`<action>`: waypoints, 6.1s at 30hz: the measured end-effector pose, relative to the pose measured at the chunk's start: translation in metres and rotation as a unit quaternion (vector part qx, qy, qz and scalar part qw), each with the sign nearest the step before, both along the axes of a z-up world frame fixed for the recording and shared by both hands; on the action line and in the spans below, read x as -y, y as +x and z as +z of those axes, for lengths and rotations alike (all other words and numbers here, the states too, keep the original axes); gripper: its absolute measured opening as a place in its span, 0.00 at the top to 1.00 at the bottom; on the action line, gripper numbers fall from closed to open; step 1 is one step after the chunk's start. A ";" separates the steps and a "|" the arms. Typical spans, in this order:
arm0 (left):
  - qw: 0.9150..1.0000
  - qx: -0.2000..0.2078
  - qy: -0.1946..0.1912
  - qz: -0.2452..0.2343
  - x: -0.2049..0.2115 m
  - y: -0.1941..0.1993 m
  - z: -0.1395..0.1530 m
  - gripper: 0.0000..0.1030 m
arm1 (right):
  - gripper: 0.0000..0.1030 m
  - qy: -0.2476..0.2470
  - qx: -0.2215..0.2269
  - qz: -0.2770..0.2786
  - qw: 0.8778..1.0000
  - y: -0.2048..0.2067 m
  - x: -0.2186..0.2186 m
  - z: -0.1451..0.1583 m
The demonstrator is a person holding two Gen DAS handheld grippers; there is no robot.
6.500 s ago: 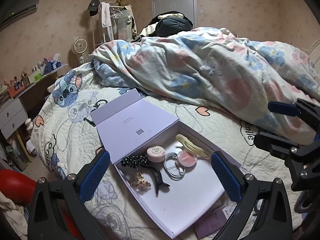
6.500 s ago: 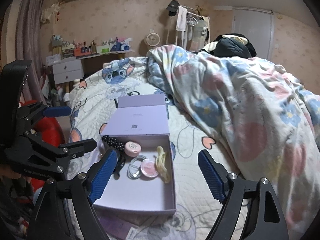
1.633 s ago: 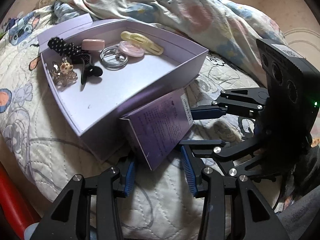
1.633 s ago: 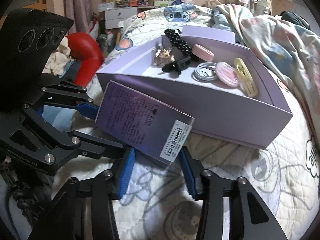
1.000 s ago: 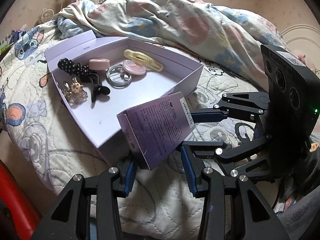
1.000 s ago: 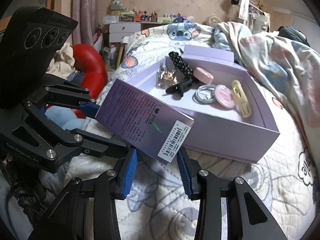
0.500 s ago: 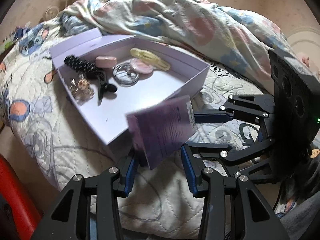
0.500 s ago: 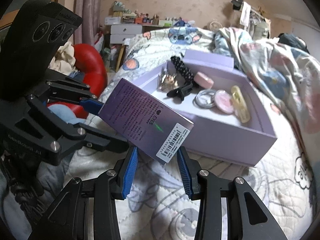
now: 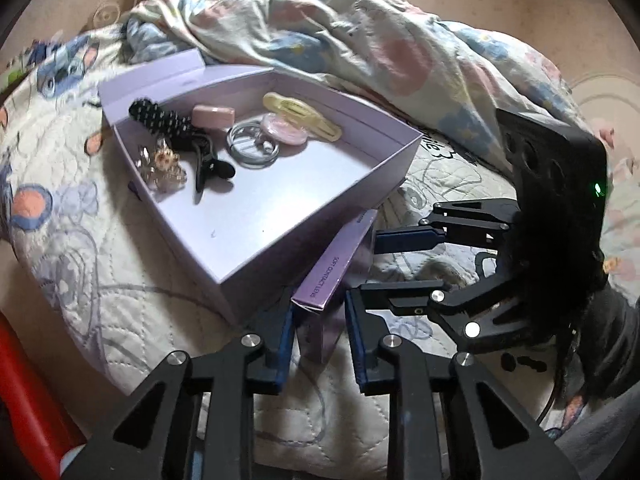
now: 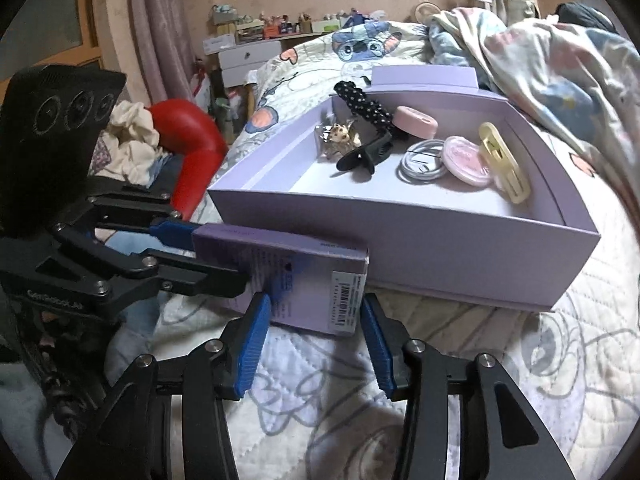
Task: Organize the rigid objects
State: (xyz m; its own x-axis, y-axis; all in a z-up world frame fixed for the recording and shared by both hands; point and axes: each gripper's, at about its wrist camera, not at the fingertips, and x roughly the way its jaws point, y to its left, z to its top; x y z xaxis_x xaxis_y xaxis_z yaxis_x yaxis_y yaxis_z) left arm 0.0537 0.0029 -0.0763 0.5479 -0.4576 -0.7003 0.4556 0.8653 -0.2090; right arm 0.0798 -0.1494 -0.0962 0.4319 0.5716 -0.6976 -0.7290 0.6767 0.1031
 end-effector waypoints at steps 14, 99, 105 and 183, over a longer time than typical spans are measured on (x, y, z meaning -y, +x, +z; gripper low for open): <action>0.999 0.029 0.017 -0.008 0.004 -0.009 0.025 0.77 | 0.58 0.035 0.015 -0.012 0.999 -0.010 0.009 0.019; 0.994 0.075 0.026 -0.074 -0.010 0.150 0.054 0.77 | 0.62 0.002 0.055 -0.065 0.996 0.130 -0.029 0.068; 0.995 0.060 0.035 -0.072 -0.007 0.160 0.041 0.77 | 0.62 -0.034 0.041 -0.080 0.995 0.144 -0.039 0.060; 0.976 0.091 0.107 0.164 -0.030 0.045 0.149 0.07 | 0.00 -0.064 0.101 -0.271 0.955 0.008 0.012 0.182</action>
State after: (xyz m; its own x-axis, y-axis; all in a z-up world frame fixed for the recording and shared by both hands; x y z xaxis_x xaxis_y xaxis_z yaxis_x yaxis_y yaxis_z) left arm 0.0984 0.0328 0.0729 0.7646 -0.0903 -0.6382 0.1591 0.9859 0.0511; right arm 0.0882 -0.1617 0.0857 0.7730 0.1415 -0.6184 -0.2650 0.9577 -0.1120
